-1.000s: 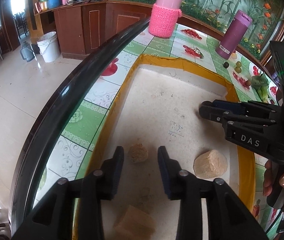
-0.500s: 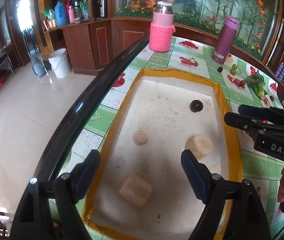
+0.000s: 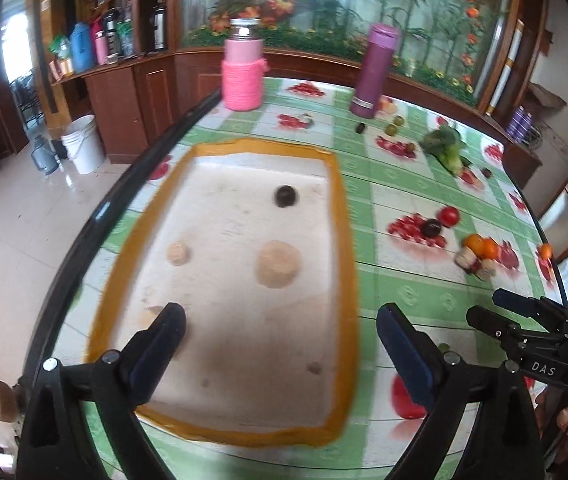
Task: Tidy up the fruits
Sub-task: 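Grasp a tan rectangular bread cube with the right tool while the left tool grasps a red date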
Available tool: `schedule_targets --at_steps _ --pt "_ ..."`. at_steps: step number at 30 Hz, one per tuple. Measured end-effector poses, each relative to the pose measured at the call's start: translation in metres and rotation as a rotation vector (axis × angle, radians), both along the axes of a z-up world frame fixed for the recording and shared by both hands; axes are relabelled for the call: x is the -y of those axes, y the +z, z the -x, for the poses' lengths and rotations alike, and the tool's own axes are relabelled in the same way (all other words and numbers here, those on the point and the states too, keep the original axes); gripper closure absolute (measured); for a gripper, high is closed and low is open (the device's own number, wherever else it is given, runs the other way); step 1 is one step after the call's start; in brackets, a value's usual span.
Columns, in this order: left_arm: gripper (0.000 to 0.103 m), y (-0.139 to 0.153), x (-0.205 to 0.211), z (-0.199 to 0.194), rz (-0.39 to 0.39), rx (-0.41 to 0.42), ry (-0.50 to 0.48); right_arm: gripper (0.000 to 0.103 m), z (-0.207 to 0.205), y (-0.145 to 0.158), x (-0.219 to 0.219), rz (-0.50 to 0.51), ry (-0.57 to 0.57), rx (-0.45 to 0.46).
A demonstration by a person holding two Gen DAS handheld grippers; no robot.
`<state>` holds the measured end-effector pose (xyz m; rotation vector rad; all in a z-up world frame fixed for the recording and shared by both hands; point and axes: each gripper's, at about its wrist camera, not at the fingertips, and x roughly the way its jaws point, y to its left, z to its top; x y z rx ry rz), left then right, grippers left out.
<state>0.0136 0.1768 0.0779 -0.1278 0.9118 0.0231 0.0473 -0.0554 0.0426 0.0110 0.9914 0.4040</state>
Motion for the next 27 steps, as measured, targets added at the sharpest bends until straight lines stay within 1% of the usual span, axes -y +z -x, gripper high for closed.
schedule_targets --at_steps 3,7,10,12,14,16,17,18,19,20,21,22,25,27 --pt "0.005 0.001 0.030 0.001 -0.015 -0.007 -0.060 0.031 0.004 -0.003 0.034 0.012 -0.074 -0.001" --pt "0.005 -0.001 0.065 0.006 -0.034 -0.023 -0.129 0.031 -0.004 -0.008 0.067 0.005 -0.139 -0.016" --pt "0.005 -0.003 0.083 0.009 -0.043 -0.042 -0.162 0.031 -0.013 -0.012 0.074 -0.016 -0.144 -0.015" --pt "0.005 -0.005 0.091 0.011 -0.049 -0.054 -0.176 0.031 -0.022 -0.015 0.071 -0.027 -0.135 -0.008" --pt "0.005 -0.006 0.096 0.013 -0.054 -0.062 -0.181 0.031 -0.032 -0.017 0.063 -0.033 -0.104 0.000" --pt "0.005 -0.007 0.099 0.015 -0.056 -0.068 -0.183 0.034 -0.039 -0.020 0.064 -0.022 -0.088 0.015" --pt "0.005 -0.007 0.100 0.014 -0.058 -0.070 -0.182 0.038 -0.044 -0.023 0.062 -0.022 -0.078 0.014" --pt "0.005 -0.007 0.101 0.015 -0.062 -0.071 -0.181 0.046 -0.050 -0.025 0.062 -0.028 -0.069 0.008" --pt "0.005 -0.007 0.103 0.014 -0.067 -0.073 -0.180 0.050 -0.054 -0.028 0.064 -0.032 -0.064 -0.001" --pt "0.005 -0.007 0.104 0.013 -0.071 -0.075 -0.179 0.056 -0.058 -0.031 0.064 -0.034 -0.060 -0.008" --pt "0.005 -0.008 0.106 0.011 -0.073 -0.078 -0.179 0.067 -0.060 -0.032 0.065 -0.035 -0.056 -0.010" --pt "0.005 -0.009 0.107 0.008 -0.074 -0.081 -0.178 0.072 -0.060 -0.032 0.067 -0.026 -0.052 0.002" --pt "0.005 -0.012 0.116 -0.002 -0.075 -0.091 -0.186 0.073 -0.056 -0.030 0.072 -0.039 -0.038 0.020" --pt "0.005 -0.015 0.125 -0.012 -0.075 -0.097 -0.197 0.073 -0.048 -0.026 0.079 -0.039 -0.048 0.042"
